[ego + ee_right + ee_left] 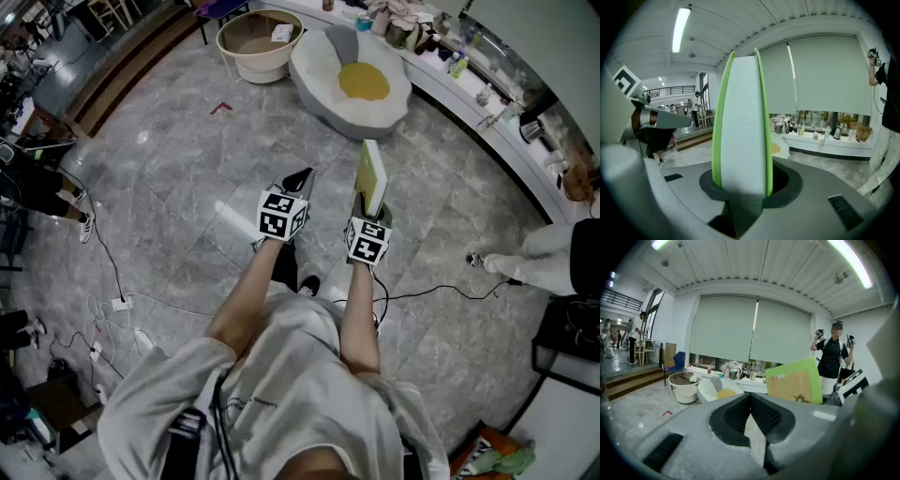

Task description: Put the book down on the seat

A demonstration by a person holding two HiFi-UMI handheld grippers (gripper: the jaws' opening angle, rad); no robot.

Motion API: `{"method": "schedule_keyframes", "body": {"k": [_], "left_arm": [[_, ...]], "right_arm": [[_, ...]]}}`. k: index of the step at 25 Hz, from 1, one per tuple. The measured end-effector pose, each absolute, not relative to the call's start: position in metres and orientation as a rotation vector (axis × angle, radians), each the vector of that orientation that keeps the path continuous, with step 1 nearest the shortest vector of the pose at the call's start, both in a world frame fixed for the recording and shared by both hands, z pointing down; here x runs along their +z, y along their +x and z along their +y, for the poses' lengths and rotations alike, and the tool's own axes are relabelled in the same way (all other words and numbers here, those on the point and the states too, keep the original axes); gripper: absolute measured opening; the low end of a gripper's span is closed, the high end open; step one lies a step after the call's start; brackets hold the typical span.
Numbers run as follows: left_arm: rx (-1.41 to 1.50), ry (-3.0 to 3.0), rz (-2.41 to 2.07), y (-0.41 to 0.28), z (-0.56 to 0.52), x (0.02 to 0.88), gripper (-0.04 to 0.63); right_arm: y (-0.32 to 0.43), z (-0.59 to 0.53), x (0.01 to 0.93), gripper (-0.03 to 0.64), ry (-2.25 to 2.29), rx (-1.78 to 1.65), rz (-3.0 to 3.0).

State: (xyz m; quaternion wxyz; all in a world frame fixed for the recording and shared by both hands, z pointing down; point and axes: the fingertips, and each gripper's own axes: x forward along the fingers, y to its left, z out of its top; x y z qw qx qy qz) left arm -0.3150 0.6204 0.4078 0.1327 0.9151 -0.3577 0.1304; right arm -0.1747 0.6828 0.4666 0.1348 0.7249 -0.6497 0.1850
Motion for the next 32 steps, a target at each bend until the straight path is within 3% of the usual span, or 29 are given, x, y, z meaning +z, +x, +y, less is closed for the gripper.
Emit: {"method": "schedule_keyframes", "body": {"k": [15,32], "left_arm": [[0.354,2.58,-0.979,-0.261,0.511,0.447,0.008],[0.279,2.562,-0.894,-0.228,0.31,0.436,0.008]], "right_arm": [[-0.163,0.595,0.506,0.124,2.044,0.58,-1.879],[-0.13,0.388,0.492,0.127,2.051,0.646,-1.933]]}}
